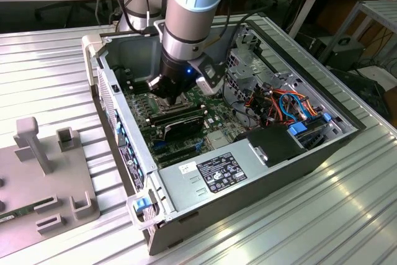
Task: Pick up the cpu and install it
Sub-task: 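Install the second cpu locking lever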
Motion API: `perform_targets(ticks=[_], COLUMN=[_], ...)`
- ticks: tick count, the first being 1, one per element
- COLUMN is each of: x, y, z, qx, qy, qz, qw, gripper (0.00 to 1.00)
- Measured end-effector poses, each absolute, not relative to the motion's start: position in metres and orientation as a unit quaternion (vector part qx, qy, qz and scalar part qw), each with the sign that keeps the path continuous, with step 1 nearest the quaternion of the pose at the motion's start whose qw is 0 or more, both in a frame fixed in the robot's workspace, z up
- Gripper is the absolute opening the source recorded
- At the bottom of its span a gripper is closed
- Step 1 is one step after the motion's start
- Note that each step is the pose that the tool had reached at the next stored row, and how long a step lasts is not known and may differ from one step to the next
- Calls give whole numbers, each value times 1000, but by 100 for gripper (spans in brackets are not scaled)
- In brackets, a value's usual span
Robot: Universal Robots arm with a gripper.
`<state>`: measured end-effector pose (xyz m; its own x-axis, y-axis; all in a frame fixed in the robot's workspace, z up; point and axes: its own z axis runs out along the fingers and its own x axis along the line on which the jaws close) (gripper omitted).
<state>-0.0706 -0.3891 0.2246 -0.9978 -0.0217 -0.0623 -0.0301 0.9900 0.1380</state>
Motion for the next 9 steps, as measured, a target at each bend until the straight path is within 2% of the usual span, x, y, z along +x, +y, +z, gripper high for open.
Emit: perform_targets(ticks=[9], x=[-75], y=[-389], z=[222], qx=[-13], qy=[997], qz=[69], qw=[30], gripper=[11])
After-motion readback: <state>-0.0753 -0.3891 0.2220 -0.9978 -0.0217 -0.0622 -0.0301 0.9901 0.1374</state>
